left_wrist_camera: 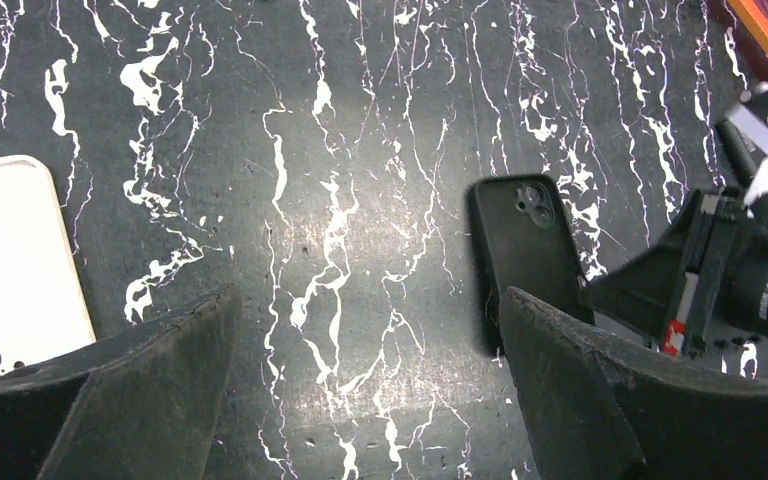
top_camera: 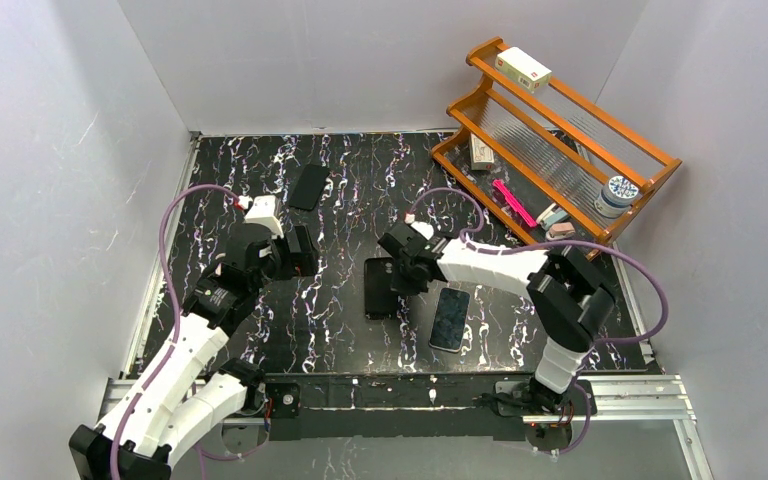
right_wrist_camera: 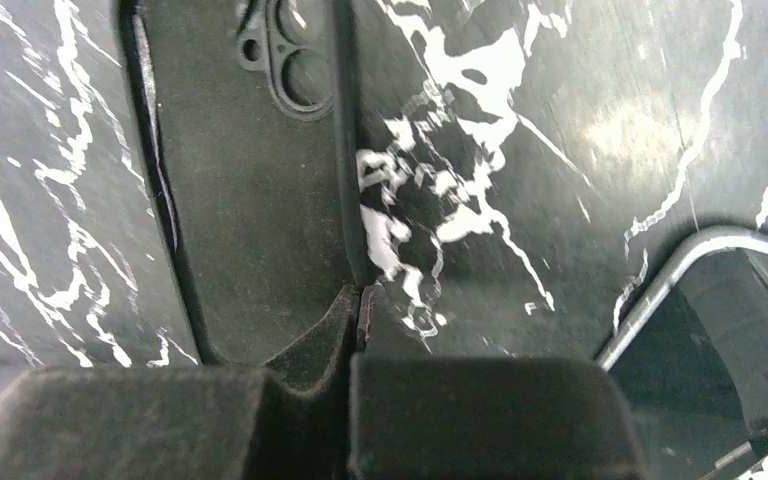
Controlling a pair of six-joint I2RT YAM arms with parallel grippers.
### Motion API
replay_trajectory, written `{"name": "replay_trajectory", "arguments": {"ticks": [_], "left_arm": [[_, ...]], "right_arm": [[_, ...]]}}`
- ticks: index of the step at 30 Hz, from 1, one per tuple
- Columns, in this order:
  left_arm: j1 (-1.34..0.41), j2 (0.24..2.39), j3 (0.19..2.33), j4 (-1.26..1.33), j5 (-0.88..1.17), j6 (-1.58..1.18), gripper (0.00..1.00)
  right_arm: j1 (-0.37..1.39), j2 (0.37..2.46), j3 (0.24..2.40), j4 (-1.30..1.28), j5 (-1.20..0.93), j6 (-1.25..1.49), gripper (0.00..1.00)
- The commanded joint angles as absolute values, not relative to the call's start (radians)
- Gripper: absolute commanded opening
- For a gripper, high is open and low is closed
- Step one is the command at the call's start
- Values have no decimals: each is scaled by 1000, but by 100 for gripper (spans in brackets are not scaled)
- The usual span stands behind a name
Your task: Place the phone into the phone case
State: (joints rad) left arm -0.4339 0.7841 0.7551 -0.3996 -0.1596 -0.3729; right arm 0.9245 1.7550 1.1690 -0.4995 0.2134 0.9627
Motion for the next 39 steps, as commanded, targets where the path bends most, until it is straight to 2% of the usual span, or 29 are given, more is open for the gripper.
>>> {"name": "replay_trajectory", "arguments": {"ticks": [1, 5, 6, 14, 18, 20, 22, 30, 39], "left_arm": [[-428, 787, 765, -419, -152, -360, 98], [-428, 790, 767, -420, -154, -360, 98], [-428, 791, 767, -421, -155, -360, 98], [-428, 802, 769, -428, -152, -361, 98], [-428, 805, 770, -428, -152, -362, 98], [-428, 803, 770, -428, -153, -362, 98], [-428, 802, 769, -429, -156, -363, 98], [-428, 806, 770, -425, -129, -360, 98], [-428, 795, 767, -426, -133, -357, 98]], "right_arm": [[950, 1673, 1080, -510, 205, 1044, 1], [977, 1652, 1059, -522, 224, 1080, 2], [983, 1650, 1059, -526, 226, 1087, 5], [988, 1568, 1033, -614, 265, 1153, 61], [989, 1502, 1004, -674, 293, 1188, 80], [989, 1476, 996, -721, 312, 1205, 96], [988, 1457, 986, -762, 334, 1226, 99], [989, 1404, 928, -867, 406, 1299, 99], [989, 1328, 809, -778, 420, 1273, 99]]}}
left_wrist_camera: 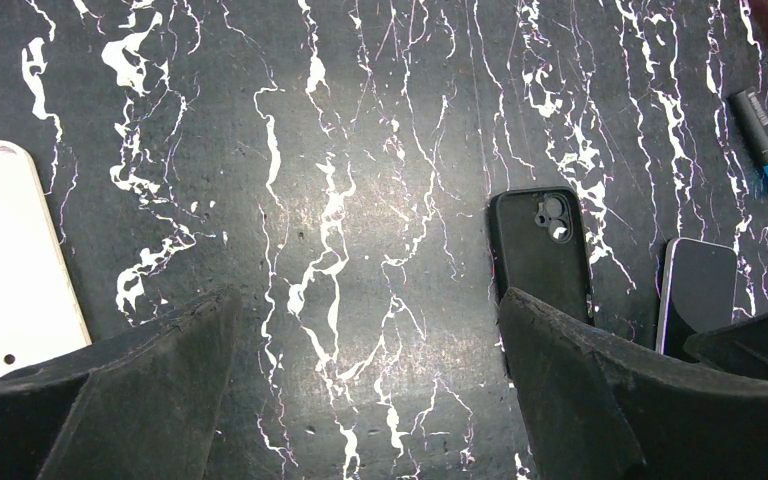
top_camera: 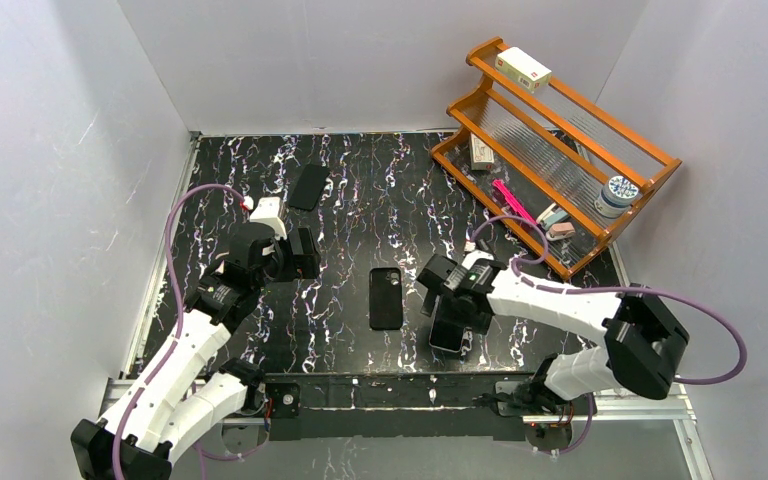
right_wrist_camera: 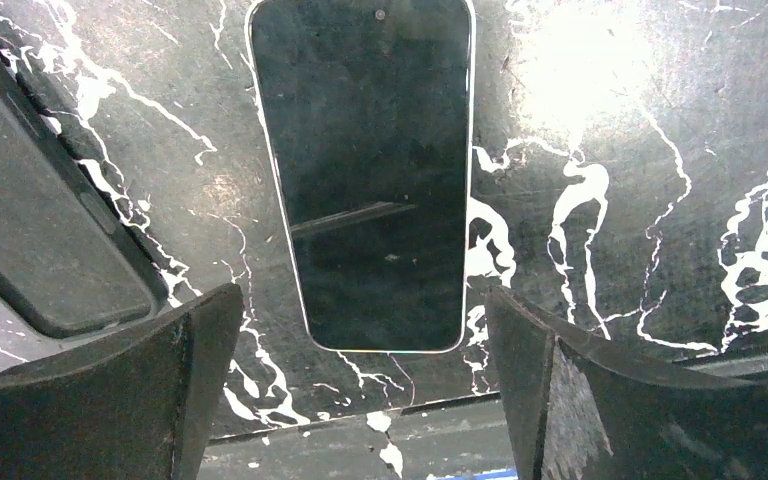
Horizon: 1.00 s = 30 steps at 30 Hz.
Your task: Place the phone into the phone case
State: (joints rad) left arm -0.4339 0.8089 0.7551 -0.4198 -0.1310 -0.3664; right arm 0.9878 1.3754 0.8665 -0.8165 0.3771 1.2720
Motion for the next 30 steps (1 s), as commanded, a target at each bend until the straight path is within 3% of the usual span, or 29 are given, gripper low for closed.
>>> {"name": "replay_trajectory", "arguments": {"ticks": [1, 21, 28, 30], "left_arm": [[-428, 796, 767, -426, -135, -357, 98], [-428, 818, 762, -419, -123, -367, 98], [-428, 821, 753, -429, -114, -456, 98], [-428, 830, 738, -418, -52, -491, 97]], "right_arm": [[989, 1313, 786, -748, 414, 1262, 99], [987, 1432, 715, -588, 406, 1218, 96], [985, 1437, 707, -561, 394, 1189, 85], [985, 1430, 705, -554, 399, 1170, 74]]}}
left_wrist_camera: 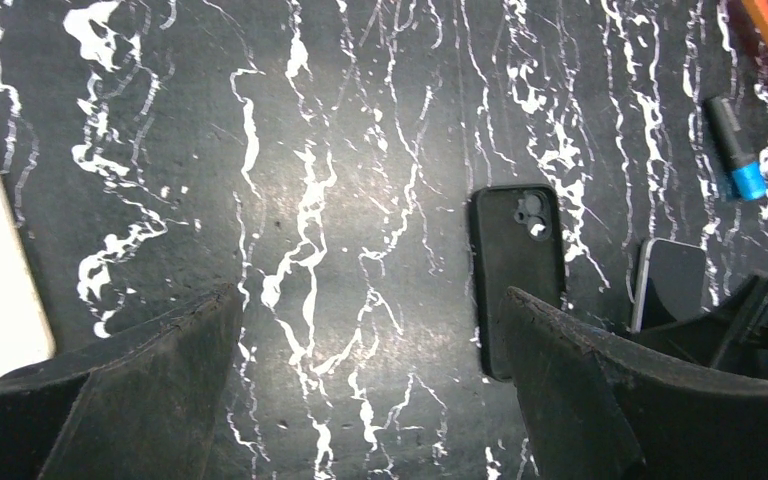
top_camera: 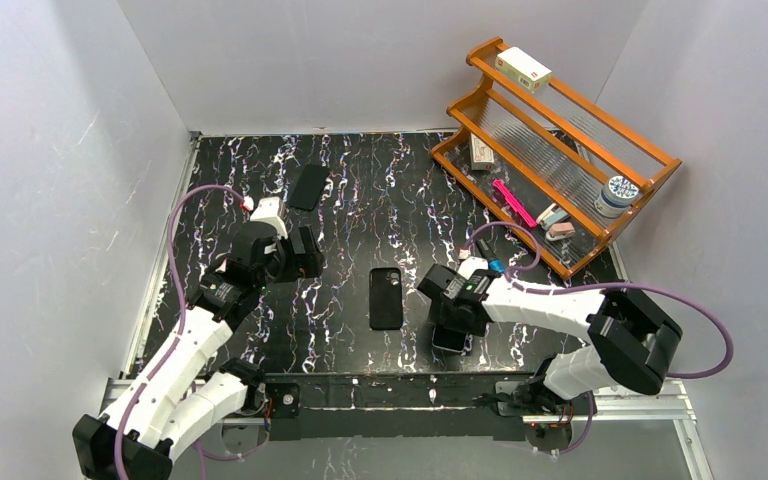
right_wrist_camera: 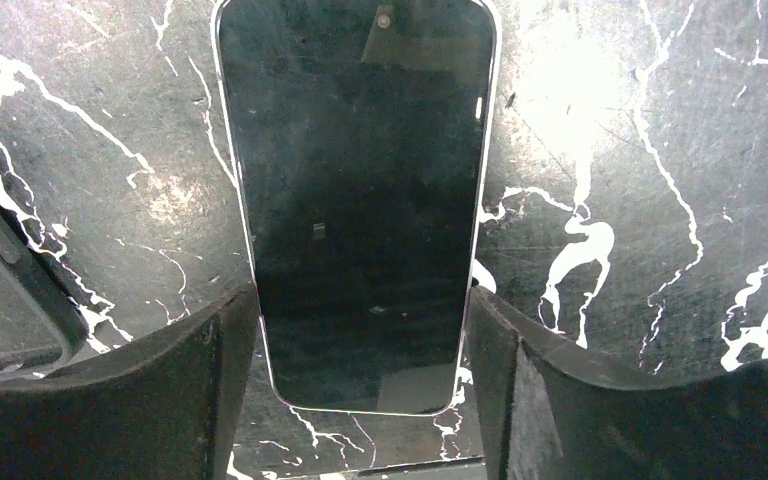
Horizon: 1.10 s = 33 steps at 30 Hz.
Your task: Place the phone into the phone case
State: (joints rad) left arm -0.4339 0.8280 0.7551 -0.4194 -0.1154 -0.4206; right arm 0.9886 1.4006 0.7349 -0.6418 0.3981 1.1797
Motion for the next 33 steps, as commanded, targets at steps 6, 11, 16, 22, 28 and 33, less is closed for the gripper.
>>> {"name": "replay_trajectory", "arguments": {"ticks": [6, 11, 16, 22, 28, 33], "left_arm": [[-429, 897, 661, -349, 131, -589, 89], [-466, 996, 620, -276, 186, -634, 81], [-516, 1102, 626, -180, 198, -706, 76], [-600, 1259, 664, -103, 136, -762, 63], [-651, 1360, 672, -78, 90, -755, 57], [-699, 1393, 690, -60, 61, -784, 51]], "right_arm": [[985, 1379, 661, -491, 353, 1133, 60], [986, 1344, 650, -479, 337, 1099, 58], [986, 1305, 655, -464, 302, 1065, 55], [986, 1282, 602, -393, 263, 1072, 51], [985, 1268, 589, -386, 261, 1081, 49], [985, 1240, 581, -383, 262, 1087, 46]]}}
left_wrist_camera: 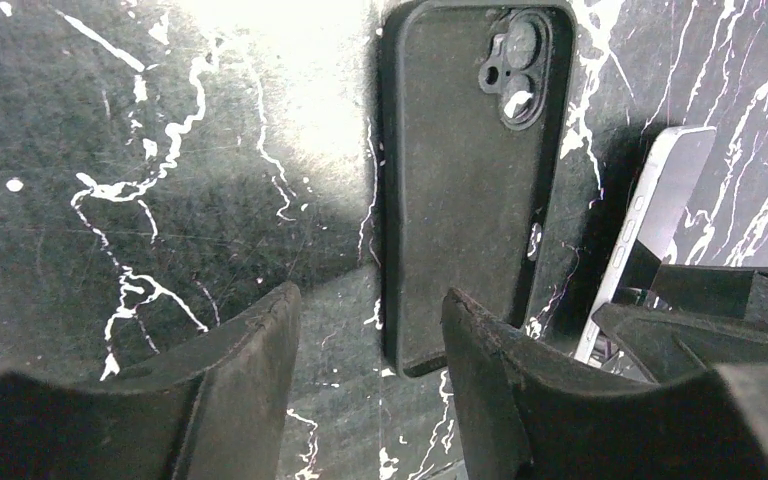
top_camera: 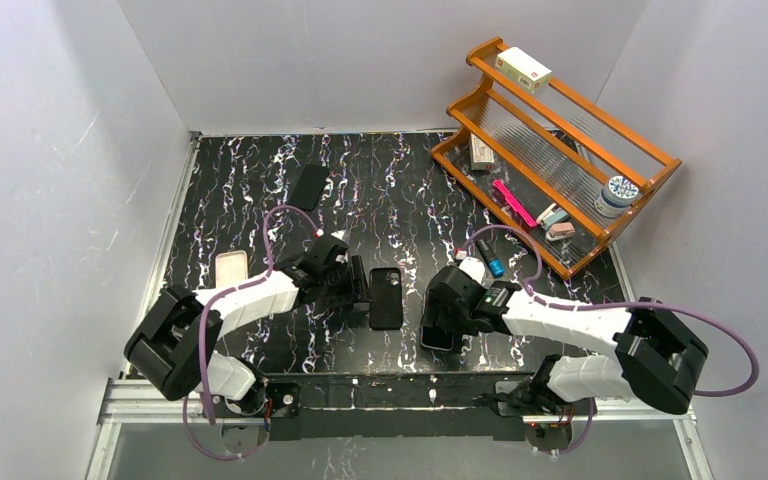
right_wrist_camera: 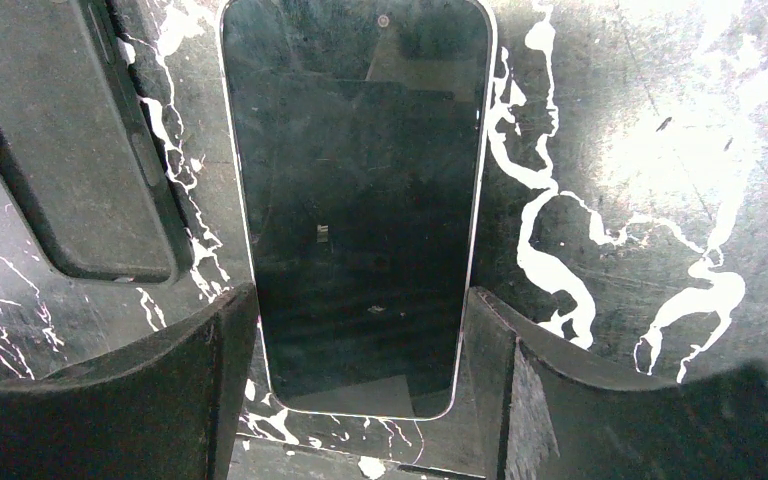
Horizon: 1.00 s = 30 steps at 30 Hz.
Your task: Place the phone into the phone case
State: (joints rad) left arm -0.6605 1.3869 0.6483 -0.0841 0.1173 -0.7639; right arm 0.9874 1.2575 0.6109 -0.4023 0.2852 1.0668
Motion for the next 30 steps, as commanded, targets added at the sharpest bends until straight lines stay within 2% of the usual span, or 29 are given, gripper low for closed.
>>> {"name": "replay_trajectory", "arguments": {"ticks": [1, 6, 11, 13, 14, 18, 30], "left_arm": [[-708, 1397, 692, -60, 49, -780, 50], [-727, 1439, 696, -66, 15, -771, 40], [-756, 1480, 708, -64, 14, -771, 35], [-776, 1490, 713, -68, -23, -764, 25], [-784, 1496, 714, -73, -30, -766, 16], [-821, 1497, 725, -135, -67, -796, 1], [-901, 1383, 670, -188, -158, -972, 2]], "right_arm": [[986, 1235, 578, -380, 262, 1089, 46], [986, 1214, 572, -371, 239, 1095, 46], [986, 1201, 561, -349, 208, 1102, 45], [986, 1191, 552, -343, 203, 1111, 44], [985, 1182, 549, -340, 199, 1113, 44], [985, 1155, 544, -333, 198, 1109, 44], [985, 1123, 563, -289, 170, 1096, 41]]}}
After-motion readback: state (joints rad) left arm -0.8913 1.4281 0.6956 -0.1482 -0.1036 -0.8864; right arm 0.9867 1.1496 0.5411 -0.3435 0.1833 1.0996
